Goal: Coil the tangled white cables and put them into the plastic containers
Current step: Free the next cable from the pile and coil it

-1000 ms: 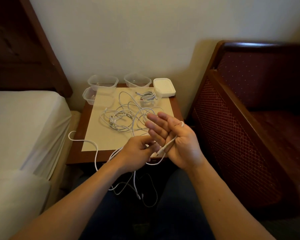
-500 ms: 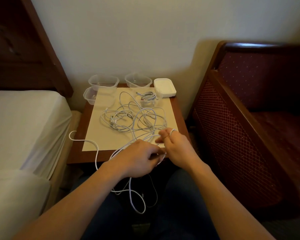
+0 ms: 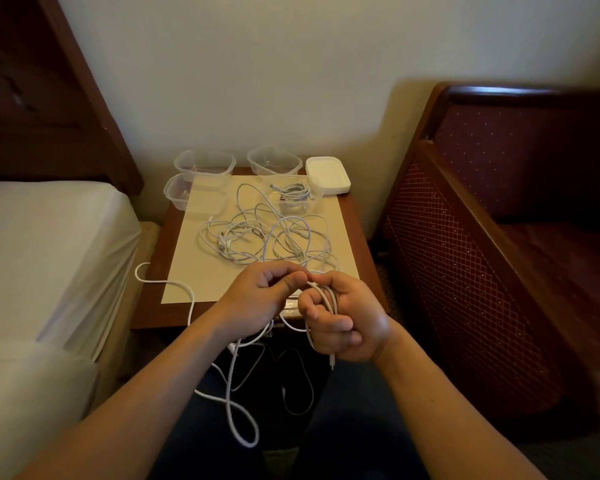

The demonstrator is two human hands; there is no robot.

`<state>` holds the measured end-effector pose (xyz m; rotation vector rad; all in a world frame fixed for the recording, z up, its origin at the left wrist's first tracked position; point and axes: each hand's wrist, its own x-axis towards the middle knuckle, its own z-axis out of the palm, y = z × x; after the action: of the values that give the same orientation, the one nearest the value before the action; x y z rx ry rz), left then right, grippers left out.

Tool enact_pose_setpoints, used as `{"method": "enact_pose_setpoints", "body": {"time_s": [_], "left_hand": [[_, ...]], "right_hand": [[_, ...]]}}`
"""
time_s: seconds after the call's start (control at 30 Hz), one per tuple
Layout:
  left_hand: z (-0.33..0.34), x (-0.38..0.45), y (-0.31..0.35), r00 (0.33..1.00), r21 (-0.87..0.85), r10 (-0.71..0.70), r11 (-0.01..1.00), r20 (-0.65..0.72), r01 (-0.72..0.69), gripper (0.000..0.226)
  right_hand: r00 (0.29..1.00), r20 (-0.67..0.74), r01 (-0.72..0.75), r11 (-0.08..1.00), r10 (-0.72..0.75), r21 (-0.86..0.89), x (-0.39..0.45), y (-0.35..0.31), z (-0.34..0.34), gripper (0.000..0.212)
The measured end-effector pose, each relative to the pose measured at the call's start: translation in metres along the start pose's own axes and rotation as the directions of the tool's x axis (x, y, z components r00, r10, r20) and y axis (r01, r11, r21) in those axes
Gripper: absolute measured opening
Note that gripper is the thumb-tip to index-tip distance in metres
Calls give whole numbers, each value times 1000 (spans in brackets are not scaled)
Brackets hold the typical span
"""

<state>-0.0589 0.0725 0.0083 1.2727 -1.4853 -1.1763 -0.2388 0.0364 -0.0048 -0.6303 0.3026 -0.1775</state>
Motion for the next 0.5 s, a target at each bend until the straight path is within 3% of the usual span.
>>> {"method": "enact_pose_setpoints", "body": {"time_s": [0.17, 0.3, 0.5], "left_hand": [[3, -4, 3, 999, -170, -40, 985, 2, 39, 24], [2, -2, 1, 998, -214, -52, 976, -46, 41, 25], [8, -1, -6, 985, -272, -127, 958, -114, 92, 20]], "right_hand": [[997, 59, 45, 998, -47, 34, 2, 2, 4, 56], [992, -51, 121, 990, -118, 77, 6, 11, 11, 61], [981, -61, 193, 931, -183, 311, 18, 23, 17, 59]]}}
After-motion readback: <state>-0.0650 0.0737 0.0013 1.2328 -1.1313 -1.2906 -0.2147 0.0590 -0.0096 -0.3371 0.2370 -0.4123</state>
